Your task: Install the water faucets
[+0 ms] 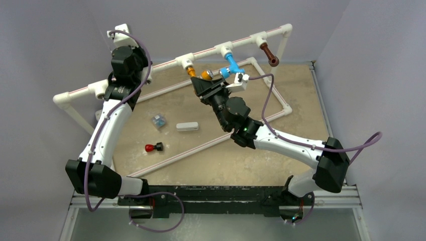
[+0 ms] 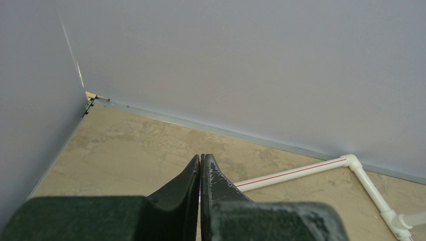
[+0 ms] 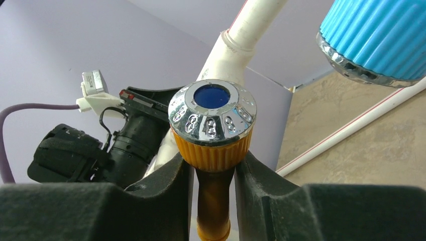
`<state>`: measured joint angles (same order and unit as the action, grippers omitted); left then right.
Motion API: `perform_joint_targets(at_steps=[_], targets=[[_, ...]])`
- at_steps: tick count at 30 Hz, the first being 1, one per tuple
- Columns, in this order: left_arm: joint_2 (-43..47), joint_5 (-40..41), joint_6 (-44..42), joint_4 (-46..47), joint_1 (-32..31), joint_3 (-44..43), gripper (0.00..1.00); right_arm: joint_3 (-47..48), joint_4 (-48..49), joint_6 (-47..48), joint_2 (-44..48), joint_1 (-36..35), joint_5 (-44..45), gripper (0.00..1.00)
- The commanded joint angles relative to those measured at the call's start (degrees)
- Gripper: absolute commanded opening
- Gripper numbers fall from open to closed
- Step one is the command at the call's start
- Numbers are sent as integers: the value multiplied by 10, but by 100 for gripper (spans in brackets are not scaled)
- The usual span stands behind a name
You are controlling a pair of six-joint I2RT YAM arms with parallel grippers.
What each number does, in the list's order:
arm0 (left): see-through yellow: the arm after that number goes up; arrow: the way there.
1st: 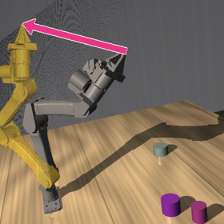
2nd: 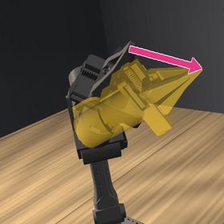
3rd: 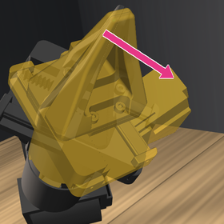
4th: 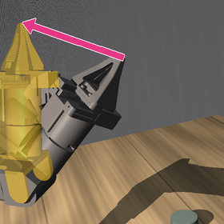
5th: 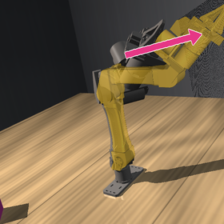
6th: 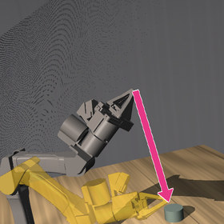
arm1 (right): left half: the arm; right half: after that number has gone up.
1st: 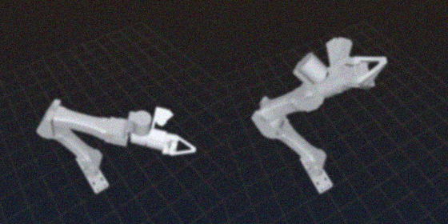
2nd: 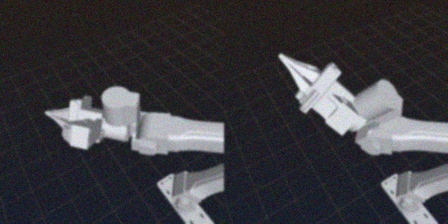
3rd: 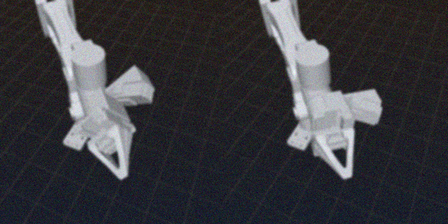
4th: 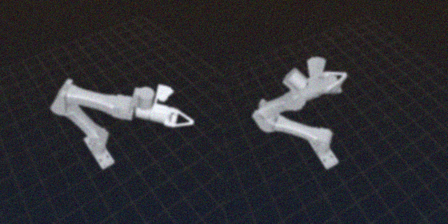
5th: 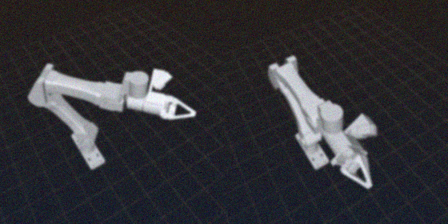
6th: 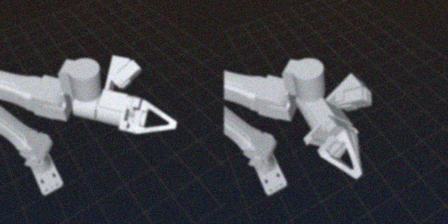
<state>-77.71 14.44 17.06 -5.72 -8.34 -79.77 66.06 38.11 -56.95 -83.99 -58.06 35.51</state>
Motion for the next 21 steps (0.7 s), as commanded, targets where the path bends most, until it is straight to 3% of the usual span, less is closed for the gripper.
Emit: perform_joint_targets(at_steps=[1, 2, 13, 21], targets=[[-17, -32, -1, -112, -2, 26, 0, -2, 29, -26, 3, 1, 18, 8], [-16, -32, -1, -112, -2, 26, 0, -3, 28, -36, 3, 1, 18, 0], [-16, -34, 1, -112, -2, 26, 0, -18, 23, -235, -8, 4, -47, 0], [-15, -37, 2, -113, -2, 26, 0, -13, 35, -325, -29, 4, -94, 0]])
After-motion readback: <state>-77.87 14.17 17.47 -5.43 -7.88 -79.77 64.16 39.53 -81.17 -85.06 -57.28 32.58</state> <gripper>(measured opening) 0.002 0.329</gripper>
